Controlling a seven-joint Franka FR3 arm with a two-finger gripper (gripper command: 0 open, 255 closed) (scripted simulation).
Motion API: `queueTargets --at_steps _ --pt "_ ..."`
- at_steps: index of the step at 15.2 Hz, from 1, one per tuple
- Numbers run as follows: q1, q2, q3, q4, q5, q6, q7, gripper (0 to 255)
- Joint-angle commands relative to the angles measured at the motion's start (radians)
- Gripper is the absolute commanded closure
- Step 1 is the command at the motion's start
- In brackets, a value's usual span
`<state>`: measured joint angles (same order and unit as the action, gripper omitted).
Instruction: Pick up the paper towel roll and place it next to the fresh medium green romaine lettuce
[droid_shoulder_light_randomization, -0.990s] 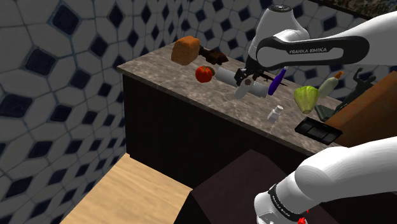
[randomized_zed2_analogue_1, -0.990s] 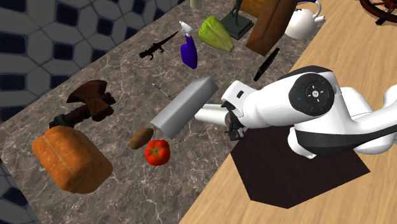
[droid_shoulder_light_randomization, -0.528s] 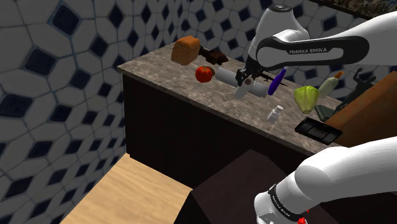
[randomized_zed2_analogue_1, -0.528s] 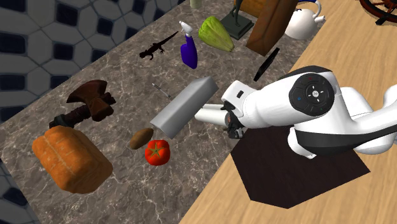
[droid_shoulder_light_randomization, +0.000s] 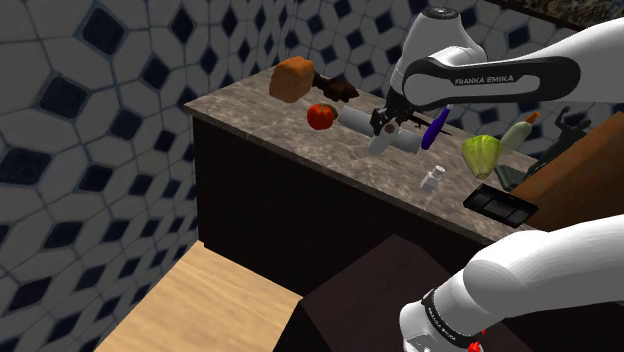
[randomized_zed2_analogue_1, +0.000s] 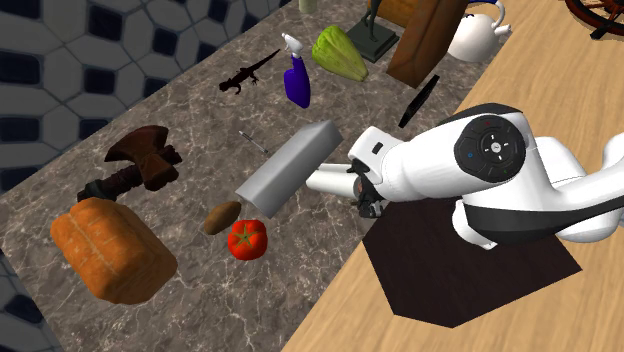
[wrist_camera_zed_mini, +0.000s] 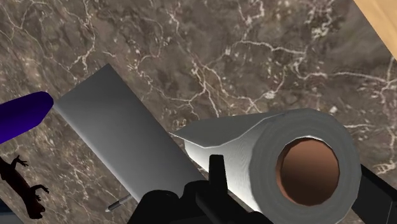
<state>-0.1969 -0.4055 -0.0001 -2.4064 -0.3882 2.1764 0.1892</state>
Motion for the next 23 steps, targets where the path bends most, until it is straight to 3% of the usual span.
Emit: queueTargets --at_steps 1,23 --pt "0.001 -0.003 0.0 0.009 0.004 -0.013 -0.005 255" --pt "0.014 -0.026 0.008 0.279 0.054 -0.294 -0.1 255"
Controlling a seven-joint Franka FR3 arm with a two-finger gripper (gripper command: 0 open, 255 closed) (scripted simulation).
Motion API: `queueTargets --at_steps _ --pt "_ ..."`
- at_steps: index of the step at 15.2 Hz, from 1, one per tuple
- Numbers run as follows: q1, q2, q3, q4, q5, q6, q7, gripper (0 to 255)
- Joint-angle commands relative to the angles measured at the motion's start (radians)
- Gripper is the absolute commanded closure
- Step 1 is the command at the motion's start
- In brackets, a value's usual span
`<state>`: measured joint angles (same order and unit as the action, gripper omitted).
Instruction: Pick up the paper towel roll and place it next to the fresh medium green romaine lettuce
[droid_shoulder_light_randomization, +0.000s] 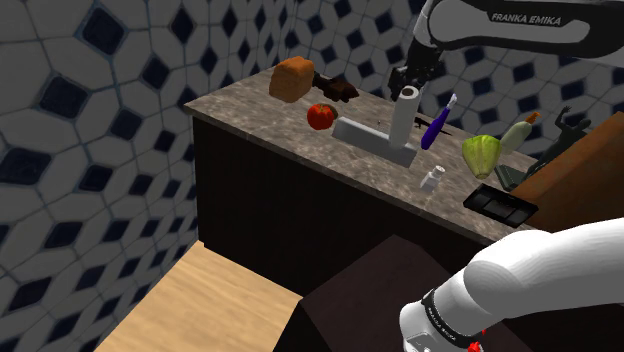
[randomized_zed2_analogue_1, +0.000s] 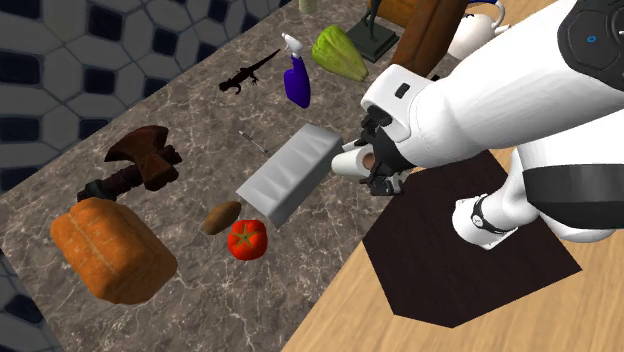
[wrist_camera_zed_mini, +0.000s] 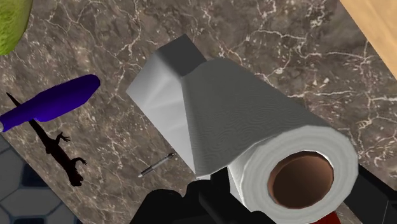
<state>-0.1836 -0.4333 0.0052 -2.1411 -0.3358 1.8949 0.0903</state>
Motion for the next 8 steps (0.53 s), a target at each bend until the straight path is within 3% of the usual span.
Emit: queueTargets --at_steps 1,8 --pt "0.001 0.003 0.003 0.028 0.003 -0.025 -0.005 255" --pt "0.002 0.019 0.007 0.135 0.012 -0.113 -0.031 255"
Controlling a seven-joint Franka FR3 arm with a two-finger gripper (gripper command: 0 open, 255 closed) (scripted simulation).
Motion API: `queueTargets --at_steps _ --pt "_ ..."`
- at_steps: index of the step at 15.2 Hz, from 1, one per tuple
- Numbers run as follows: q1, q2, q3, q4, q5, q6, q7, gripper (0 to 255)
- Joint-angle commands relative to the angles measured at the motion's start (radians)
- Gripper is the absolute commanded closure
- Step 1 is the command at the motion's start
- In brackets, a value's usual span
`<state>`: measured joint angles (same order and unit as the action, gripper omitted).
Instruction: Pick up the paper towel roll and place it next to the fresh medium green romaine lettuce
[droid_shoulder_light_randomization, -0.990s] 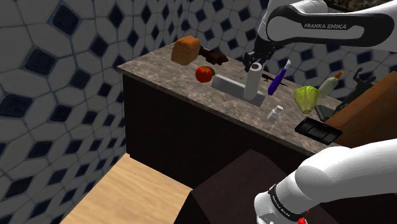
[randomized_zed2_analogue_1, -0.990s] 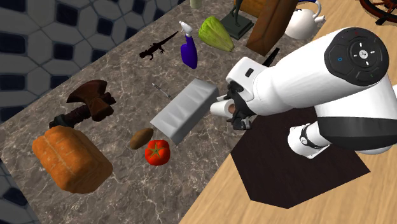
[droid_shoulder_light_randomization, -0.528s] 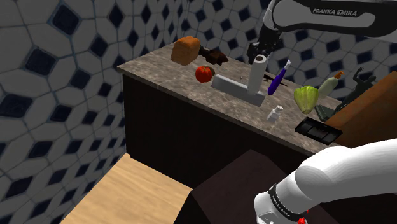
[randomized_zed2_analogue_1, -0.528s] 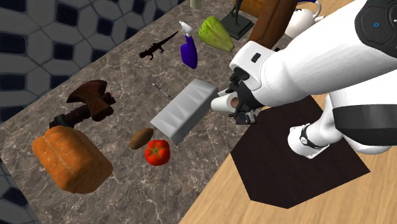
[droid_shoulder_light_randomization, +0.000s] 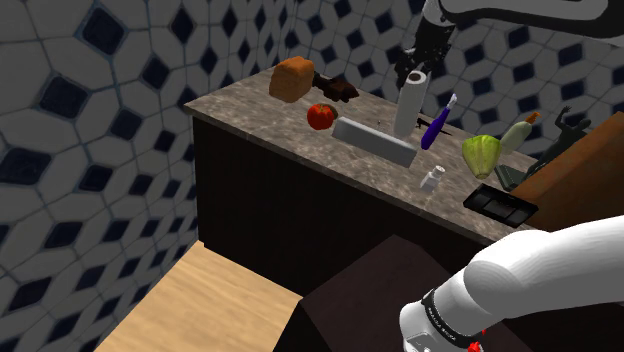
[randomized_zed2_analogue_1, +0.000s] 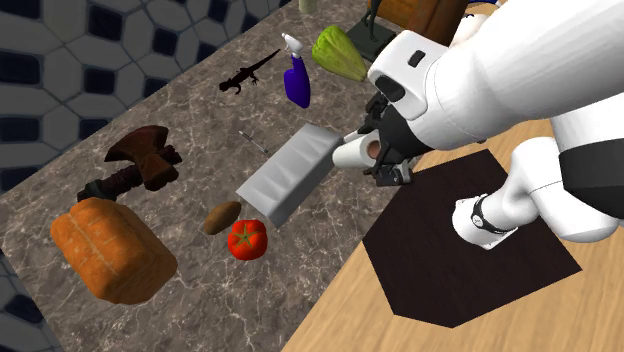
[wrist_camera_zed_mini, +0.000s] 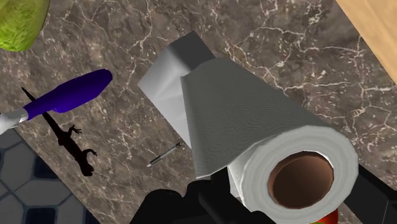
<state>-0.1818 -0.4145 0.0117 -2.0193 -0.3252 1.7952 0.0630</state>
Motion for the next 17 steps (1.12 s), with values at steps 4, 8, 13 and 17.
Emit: queueTargets --at_steps 4,8,13,17 --pt "0.0 0.014 0.003 0.079 0.005 -0.063 -0.019 255" --pt "-0.001 0.031 0.006 0.149 0.007 -0.114 -0.033 255" --pt "-0.002 0.057 0.01 0.243 0.009 -0.179 -0.052 255" --pt "-0.003 0.083 0.013 0.323 0.01 -0.232 -0.066 255"
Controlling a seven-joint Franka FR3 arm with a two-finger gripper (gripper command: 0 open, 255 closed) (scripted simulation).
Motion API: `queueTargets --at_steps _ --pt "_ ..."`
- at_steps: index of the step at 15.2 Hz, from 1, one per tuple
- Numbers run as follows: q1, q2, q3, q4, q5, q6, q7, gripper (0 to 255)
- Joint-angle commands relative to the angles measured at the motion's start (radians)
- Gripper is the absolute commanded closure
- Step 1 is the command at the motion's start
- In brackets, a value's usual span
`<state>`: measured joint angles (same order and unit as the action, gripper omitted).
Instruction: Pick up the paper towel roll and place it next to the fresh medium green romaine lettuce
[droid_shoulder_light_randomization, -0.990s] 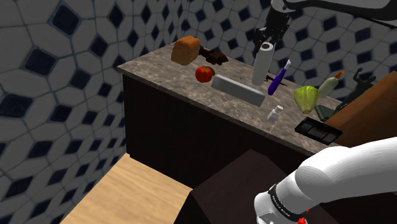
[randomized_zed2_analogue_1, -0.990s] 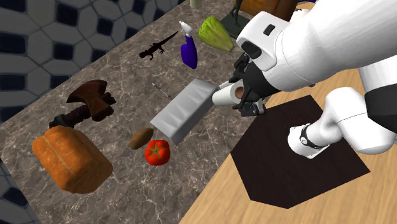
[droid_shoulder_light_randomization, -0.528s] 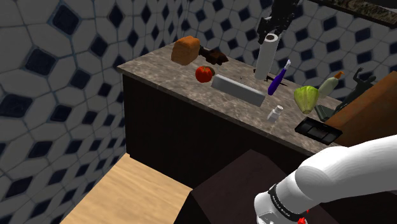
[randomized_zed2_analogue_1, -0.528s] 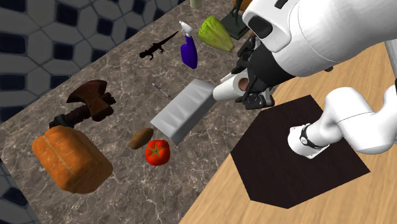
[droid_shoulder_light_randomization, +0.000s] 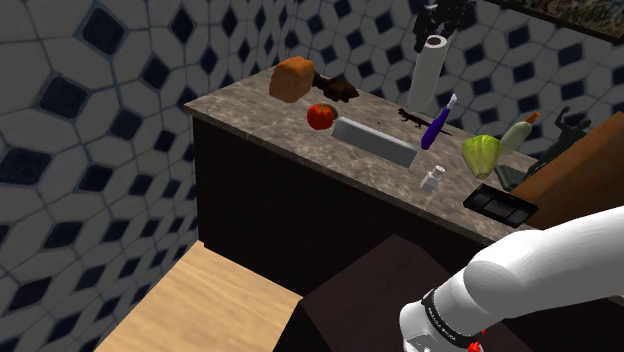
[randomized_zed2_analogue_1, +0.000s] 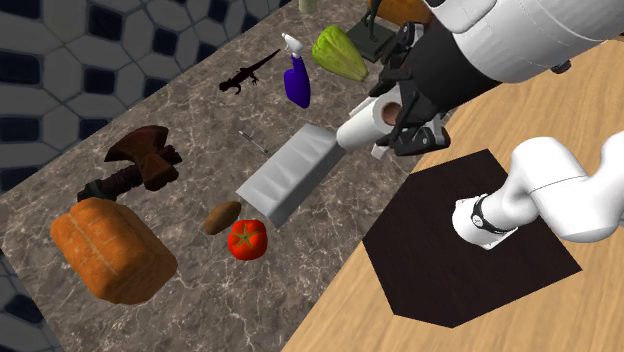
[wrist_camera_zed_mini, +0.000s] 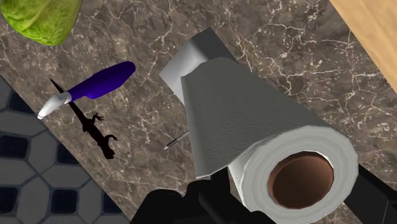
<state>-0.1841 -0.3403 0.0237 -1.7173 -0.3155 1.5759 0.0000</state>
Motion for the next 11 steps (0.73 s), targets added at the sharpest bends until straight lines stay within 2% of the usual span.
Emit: queueTargets --at_steps 1,3,11 --pt "-0.001 0.016 0.002 0.042 0.0 -0.026 -0.007 255" --pt "-0.001 0.023 0.003 0.064 0.0 -0.04 -0.011 255" --pt "-0.051 -0.097 -0.135 -0.05 -0.014 0.012 -0.187 255"
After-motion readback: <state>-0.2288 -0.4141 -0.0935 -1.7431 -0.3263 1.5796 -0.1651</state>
